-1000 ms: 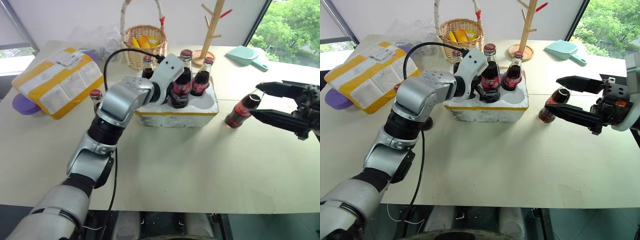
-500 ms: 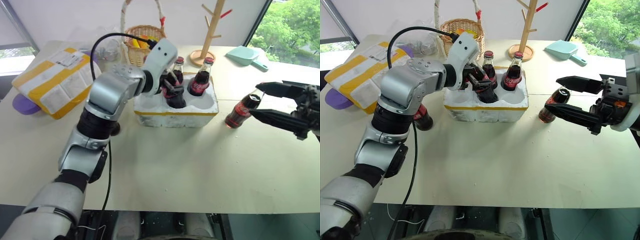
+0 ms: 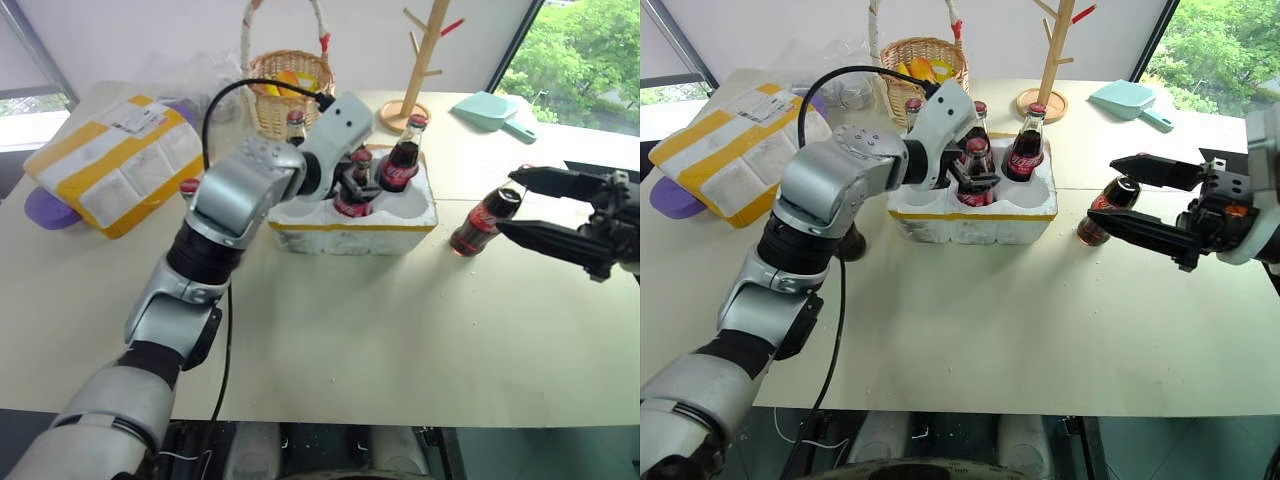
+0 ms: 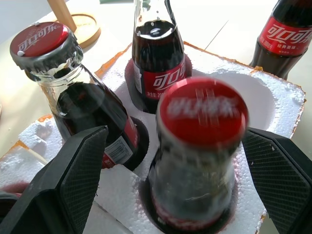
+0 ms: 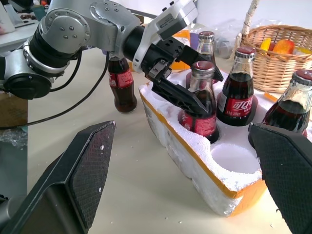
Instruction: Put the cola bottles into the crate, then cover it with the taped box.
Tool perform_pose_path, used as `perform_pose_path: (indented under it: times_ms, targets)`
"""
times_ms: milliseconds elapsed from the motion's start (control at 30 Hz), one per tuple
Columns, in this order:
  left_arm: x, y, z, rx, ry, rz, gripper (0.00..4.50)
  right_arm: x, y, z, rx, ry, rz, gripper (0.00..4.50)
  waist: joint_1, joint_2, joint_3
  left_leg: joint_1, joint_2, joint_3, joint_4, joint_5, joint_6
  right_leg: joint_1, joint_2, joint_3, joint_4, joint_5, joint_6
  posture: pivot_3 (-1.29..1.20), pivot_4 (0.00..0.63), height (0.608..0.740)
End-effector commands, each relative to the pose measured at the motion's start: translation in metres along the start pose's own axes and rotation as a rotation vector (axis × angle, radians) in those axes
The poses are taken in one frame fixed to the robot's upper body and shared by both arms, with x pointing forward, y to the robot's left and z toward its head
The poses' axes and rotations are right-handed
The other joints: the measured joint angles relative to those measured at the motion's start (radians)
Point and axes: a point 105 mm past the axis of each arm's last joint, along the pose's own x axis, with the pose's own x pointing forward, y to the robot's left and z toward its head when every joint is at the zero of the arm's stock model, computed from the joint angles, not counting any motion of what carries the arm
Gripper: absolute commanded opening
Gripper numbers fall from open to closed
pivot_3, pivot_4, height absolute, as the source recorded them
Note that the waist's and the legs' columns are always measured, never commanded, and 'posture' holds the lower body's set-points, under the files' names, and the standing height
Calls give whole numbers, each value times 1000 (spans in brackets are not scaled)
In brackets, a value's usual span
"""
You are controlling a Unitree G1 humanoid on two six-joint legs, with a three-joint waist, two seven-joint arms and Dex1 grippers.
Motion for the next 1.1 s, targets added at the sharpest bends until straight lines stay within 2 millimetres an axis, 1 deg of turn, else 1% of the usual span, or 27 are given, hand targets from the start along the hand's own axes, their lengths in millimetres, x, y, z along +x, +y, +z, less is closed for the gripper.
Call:
perform_pose_path:
  times_ms: [33,67,133,167,200,300,333,400,467,500,533,567,633,667,700,800,833,900,1000,1100]
  targets:
    - [-23,-5,20,19,-90,-76,4470,-6,1,5,-55,2,-22,4500,0,0,0,0,0,0,0,0,0,0,0,0,0,0,0,0,150,740]
    - [-32,-4,25,21,-105,-96,4470,-7,0,3,-59,12,-26,4500,0,0,0,0,0,0,0,0,0,0,0,0,0,0,0,0,150,740]
    - [-57,0,38,26,-149,-133,4470,-8,-2,1,-59,20,-32,4500,-4,0,0,0,0,-1,0,0,0,0,0,0,0,0,0,0,150,740]
    - [-73,3,45,18,-165,-149,4470,-8,-4,0,-58,21,-34,4500,-5,0,0,0,0,-1,0,1,-2,0,0,0,0,0,0,0,150,740]
    - [-84,5,49,13,-175,-160,4470,-8,-5,0,-58,21,-35,4500,-5,0,0,0,0,-1,0,1,-2,0,0,0,1,0,0,0,150,740]
    - [-113,14,55,-5,-183,-157,4470,-8,-8,-3,-54,22,-33,4500,-3,1,0,0,0,-1,0,1,-2,0,1,0,1,0,0,0,150,740]
    - [-128,22,56,-3,-188,-135,4470,-7,-9,-4,-51,23,-30,4500,-3,1,0,0,0,-1,0,1,-2,0,1,0,1,0,0,0,150,740]
    - [-153,32,55,-2,-201,-113,4470,-6,-11,-6,-47,26,-21,4500,-3,1,0,0,0,-1,0,1,-2,0,0,0,1,0,0,0,150,740]
    - [-189,37,46,-1,-222,-132,4470,-3,-12,-7,-42,28,-5,4500,-7,1,0,0,0,-1,0,1,-2,0,1,0,1,0,0,0,150,740]
    - [-207,38,38,2,-218,-141,4470,-2,-13,-7,-40,29,2,4500,-13,2,0,0,0,-1,0,1,-2,0,1,0,1,0,0,0,150,740]
    - [-220,38,28,3,-204,-146,4470,-2,-14,-8,-37,29,7,4500,-20,2,0,1,0,-1,0,1,-3,0,1,0,1,0,0,0,150,740]
    - [-232,39,14,6,-177,-134,4470,-1,-15,-9,-35,30,11,4500,-23,2,0,1,1,0,-1,1,-3,-1,1,0,1,0,0,0,150,740]
    - [-247,45,-15,-18,-104,-80,4470,-1,-17,-10,-28,32,21,4500,-25,3,0,1,1,0,-1,2,-3,0,0,-1,1,0,0,0,150,740]
    - [-252,48,-28,-35,-73,-52,4470,-1,-18,-12,-25,33,25,4500,-22,3,0,1,1,0,-1,2,-3,0,0,-1,1,0,0,0,150,740]
    - [-255,48,-36,-46,-55,-35,4470,-1,-18,-12,-24,34,28,4500,-19,2,0,1,1,1,-1,2,-3,0,0,-1,1,0,0,0,150,740]
    - [-251,41,-69,-67,-27,-2,4470,0,-21,-16,-19,40,44,4500,-9,3,0,0,1,1,-1,1,-3,1,0,-1,-1,0,-1,0,150,740]
    - [-249,40,-78,-73,-24,16,4470,0,-22,-17,-18,41,48,4500,-6,3,0,1,1,1,0,1,-2,1,-1,-1,-1,0,-1,0,150,740]
    - [-245,40,-87,-81,-22,43,4470,0,-23,-18,-18,43,53,4500,0,2,0,0,1,1,0,1,-2,1,-1,-1,-1,0,-1,0,150,740]
    - [-226,36,-114,-90,-34,68,4470,-3,-24,-18,-21,44,61,4500,-1,4,-1,0,1,1,0,-1,1,1,-1,-1,-1,0,-1,0,150,740]
    - [-209,43,-127,-109,-56,133,4470,-5,-24,-18,-23,47,66,4500,-1,4,-1,1,1,4,0,-1,2,1,-1,-1,-1,0,-1,0,150,740]
